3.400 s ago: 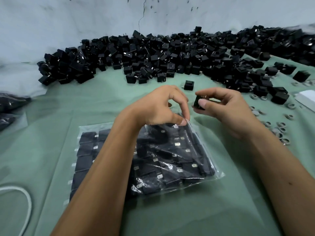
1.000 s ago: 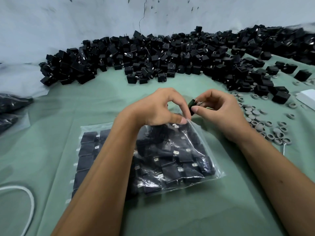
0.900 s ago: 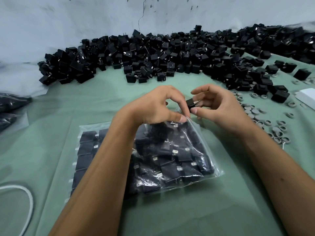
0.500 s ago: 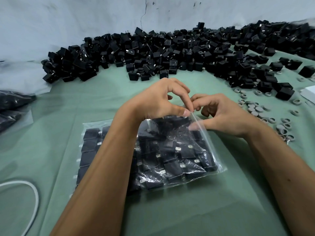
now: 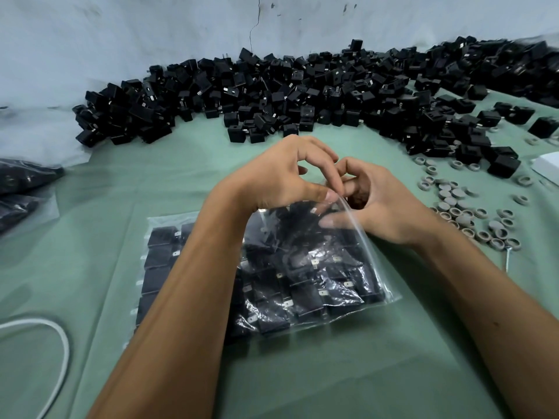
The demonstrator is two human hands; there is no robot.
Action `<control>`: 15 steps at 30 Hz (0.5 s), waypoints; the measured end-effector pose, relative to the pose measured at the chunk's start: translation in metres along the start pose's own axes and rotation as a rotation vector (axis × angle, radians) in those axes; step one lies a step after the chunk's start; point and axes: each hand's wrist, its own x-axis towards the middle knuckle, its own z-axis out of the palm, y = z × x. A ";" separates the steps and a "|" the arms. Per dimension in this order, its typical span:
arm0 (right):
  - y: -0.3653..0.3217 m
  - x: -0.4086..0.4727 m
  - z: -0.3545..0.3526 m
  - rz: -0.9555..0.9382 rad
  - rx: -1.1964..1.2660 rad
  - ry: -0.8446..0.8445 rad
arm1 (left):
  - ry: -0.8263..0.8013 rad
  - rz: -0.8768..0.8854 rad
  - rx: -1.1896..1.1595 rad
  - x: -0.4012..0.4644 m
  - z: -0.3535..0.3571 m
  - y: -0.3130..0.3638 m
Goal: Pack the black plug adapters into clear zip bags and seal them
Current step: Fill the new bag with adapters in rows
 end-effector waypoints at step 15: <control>0.001 0.003 0.008 -0.016 0.065 0.137 | 0.004 0.021 0.012 0.001 0.001 0.002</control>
